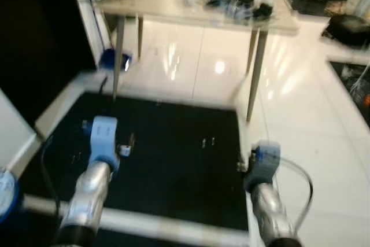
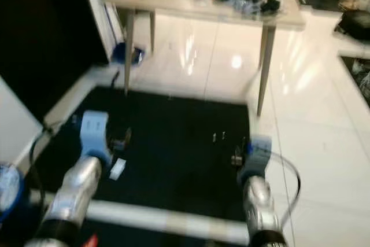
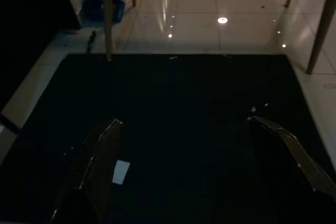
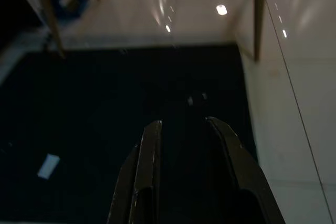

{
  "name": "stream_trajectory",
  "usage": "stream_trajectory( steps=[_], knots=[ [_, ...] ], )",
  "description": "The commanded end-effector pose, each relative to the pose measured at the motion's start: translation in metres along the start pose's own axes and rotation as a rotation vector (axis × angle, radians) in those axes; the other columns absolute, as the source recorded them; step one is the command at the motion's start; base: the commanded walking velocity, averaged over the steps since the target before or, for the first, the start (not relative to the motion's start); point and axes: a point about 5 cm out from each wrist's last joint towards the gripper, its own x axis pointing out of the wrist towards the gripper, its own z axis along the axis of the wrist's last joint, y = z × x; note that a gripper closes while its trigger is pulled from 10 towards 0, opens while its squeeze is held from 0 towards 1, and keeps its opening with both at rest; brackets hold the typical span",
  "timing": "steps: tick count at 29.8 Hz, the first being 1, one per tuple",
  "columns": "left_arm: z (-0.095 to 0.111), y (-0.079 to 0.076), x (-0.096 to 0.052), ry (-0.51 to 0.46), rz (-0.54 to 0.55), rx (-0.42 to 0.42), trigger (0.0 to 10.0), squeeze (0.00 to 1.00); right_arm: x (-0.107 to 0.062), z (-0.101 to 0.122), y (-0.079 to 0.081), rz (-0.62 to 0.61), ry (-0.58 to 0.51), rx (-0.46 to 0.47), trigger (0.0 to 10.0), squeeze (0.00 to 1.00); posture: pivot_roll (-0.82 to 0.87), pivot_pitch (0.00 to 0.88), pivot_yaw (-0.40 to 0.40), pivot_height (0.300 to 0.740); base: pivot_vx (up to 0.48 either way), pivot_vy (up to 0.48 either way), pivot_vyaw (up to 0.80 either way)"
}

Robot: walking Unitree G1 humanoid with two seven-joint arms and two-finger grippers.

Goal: Picking trash to rubbish bin

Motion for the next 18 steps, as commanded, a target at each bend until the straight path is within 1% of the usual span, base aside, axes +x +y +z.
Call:
stream_trajectory(
  steps=[1, 2, 3, 4, 5, 7, 8, 9, 10, 13, 18],
  knots=[
    [-0.009, 0.003, -0.003, 0.037, 0.007, 0.008, 10.0, 0.00, 0.002, 0.012, 0.007, 0.040, -0.071, -0.016, 10.0, 0.00, 0.04, 0.093, 0.039, 0.740, 0.000, 0.000, 0.00],
    [-0.009, 0.002, -0.003, 0.035, 0.006, 0.005, 10.0, 0.00, 0.002, 0.022, 0.018, 0.105, -0.133, -0.064, 10.0, 0.00, 0.04, 0.096, 0.042, 0.740, 0.000, 0.000, 0.00],
    [-0.009, 0.002, -0.003, 0.035, 0.006, 0.005, 10.0, 0.00, 0.002, 0.022, 0.018, 0.105, -0.133, -0.064, 10.0, 0.00, 0.04, 0.096, 0.042, 0.740, 0.000, 0.000, 0.00],
    [-0.008, -0.001, -0.003, 0.034, -0.010, 0.004, 10.0, 0.00, 0.001, 0.035, 0.035, 0.198, -0.209, -0.108, 10.0, 0.00, 0.04, 0.095, 0.043, 0.740, 0.000, 0.000, 0.00],
    [-0.008, -0.001, -0.003, 0.034, -0.010, 0.004, 10.0, 0.00, 0.001, 0.035, 0.035, 0.198, -0.209, -0.108, 10.0, 0.00, 0.04, 0.095, 0.043, 0.740, 0.000, 0.000, 0.00],
    [-0.007, -0.003, -0.002, 0.028, -0.017, 0.001, 10.0, 0.00, -0.001, 0.048, 0.053, 0.296, -0.285, -0.180, 10.0, 0.00, 0.04, 0.098, 0.041, 0.740, 0.000, 0.000, 0.00],
    [-0.007, -0.003, -0.002, 0.028, -0.017, 0.001, 10.0, 0.00, -0.001, 0.048, 0.053, 0.296, -0.285, -0.180, 10.0, 0.00, 0.04, 0.098, 0.041, 0.740, 0.000, 0.000, 0.00],
    [-0.006, -0.003, -0.002, 0.026, -0.017, -0.001, 10.0, 0.00, -0.002, 0.052, 0.060, 0.330, -0.311, -0.198, 10.0, 0.00, 0.04, 0.098, 0.041, 0.740, 0.000, 0.000, 0.00],
    [-0.006, -0.004, -0.002, 0.022, -0.015, -0.006, 10.0, 0.00, -0.002, 0.056, 0.065, 0.344, -0.328, -0.196, 10.0, 0.00, 0.04, 0.101, 0.040, 0.740, 0.000, 0.000, 0.00],
    [-0.003, -0.007, -0.002, 0.005, -0.020, -0.009, 10.0, 0.00, -0.001, 0.057, 0.066, 0.332, -0.333, -0.170, 10.0, 0.00, 0.04, 0.101, 0.040, 0.740, 0.000, 0.000, 0.00],
    [0.009, -0.012, -0.003, -0.065, -0.023, -0.034, 10.0, 0.00, 0.001, 0.049, 0.050, 0.239, -0.279, -0.093, 10.0, 0.00, 0.04, 0.106, 0.034, 0.740, 0.000, 0.000, 0.00]
  ],
)
